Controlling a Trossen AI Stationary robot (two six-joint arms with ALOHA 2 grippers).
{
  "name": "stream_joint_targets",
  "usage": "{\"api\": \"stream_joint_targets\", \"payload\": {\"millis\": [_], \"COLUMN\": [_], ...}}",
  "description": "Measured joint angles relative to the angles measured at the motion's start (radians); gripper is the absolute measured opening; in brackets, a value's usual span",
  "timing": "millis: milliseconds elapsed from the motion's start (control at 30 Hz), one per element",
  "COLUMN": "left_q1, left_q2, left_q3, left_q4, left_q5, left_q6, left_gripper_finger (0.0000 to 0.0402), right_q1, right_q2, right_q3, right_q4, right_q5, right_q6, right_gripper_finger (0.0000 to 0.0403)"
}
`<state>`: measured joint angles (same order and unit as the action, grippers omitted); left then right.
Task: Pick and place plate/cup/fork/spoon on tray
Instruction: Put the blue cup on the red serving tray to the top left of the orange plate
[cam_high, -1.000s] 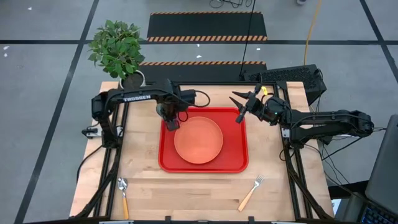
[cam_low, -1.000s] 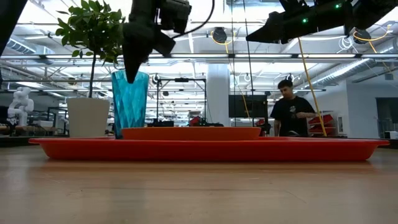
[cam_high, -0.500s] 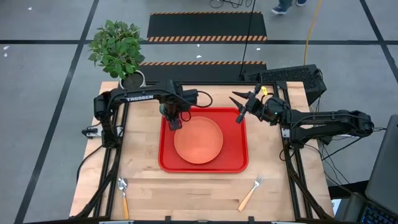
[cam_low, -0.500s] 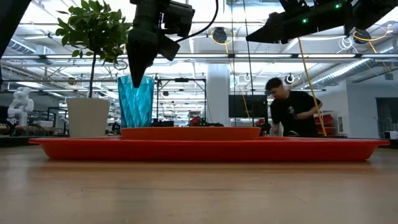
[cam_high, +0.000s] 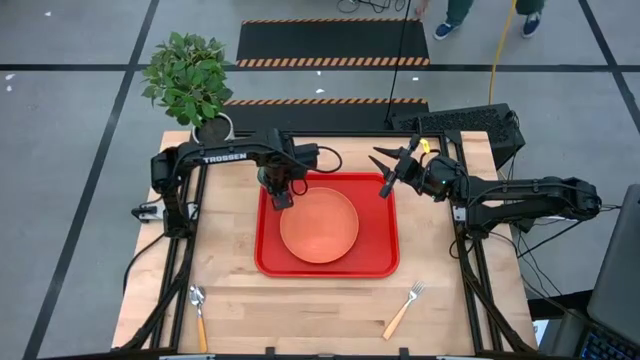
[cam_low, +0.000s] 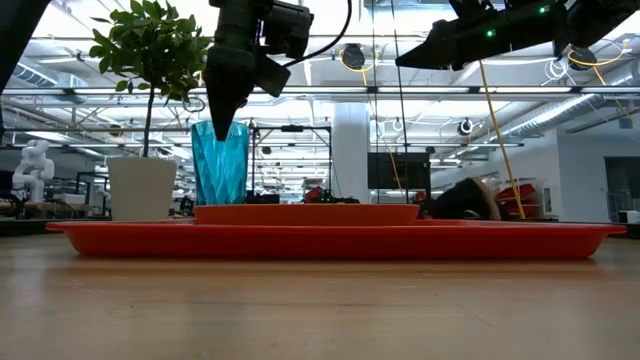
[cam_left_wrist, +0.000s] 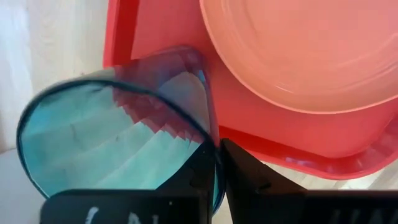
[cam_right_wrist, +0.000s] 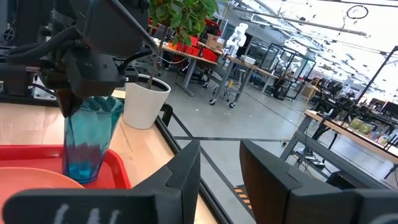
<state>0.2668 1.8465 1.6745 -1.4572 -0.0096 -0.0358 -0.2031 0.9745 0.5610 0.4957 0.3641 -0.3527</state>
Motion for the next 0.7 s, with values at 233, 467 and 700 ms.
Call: {"api": "stream_joint_targets", "payload": {"millis": [233, 467, 700], "left_q1": [-0.001, 0.000, -0.003], "left_q2": [0.000, 0.000, 0.000], "left_q3": [0.000, 0.000, 0.000], "left_q4": [-0.014, -0.015, -0.015], "left_q5": [0.020, 0.020, 0.020], "left_q6": [-0.001, -0.002, -0.002], "left_gripper_finger": [0.0041, 0.0043, 0.0046], "right_q1": [0.000, 0.000, 0.000], "right_q2": [0.000, 0.000, 0.000], "right_q3": [0.000, 0.000, 0.000], "right_q4": [0.000, -0.006, -0.008], "right_q5": [0.000, 0.000, 0.000], "right_q6": [0.000, 0.007, 0.008], "right_gripper_finger": [0.0107, 0.0107, 0.0107]}}
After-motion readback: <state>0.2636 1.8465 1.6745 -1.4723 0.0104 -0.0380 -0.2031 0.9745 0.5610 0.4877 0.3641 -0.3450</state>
